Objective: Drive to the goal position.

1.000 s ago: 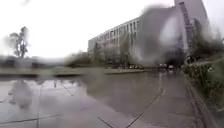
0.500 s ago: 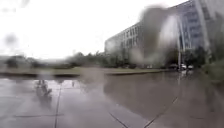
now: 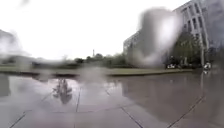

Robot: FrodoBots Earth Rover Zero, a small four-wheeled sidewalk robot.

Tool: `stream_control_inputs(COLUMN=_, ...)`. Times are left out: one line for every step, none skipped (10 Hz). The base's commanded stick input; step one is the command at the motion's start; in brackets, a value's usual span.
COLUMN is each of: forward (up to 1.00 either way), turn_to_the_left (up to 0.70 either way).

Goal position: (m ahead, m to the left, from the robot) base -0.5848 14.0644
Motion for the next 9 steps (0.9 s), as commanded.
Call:
stream_control_inputs(forward=0.0, turn_to_the_left=0.0)
stream_control_inputs(forward=0.0, turn_to_the_left=0.0)
stream_control_inputs(forward=0.08, turn_to_the_left=0.0)
stream_control_inputs(forward=0.23, turn_to_the_left=0.0)
stream_control_inputs(forward=0.69, turn_to_the_left=0.0)
stream_control_inputs(forward=0.7, turn_to_the_left=0.0)
stream_control_inputs(forward=0.7, turn_to_the_left=0.0)
stream_control_inputs(forward=0.7, turn_to_the_left=0.0)
stream_control_inputs(forward=0.7, turn_to_the_left=0.05)
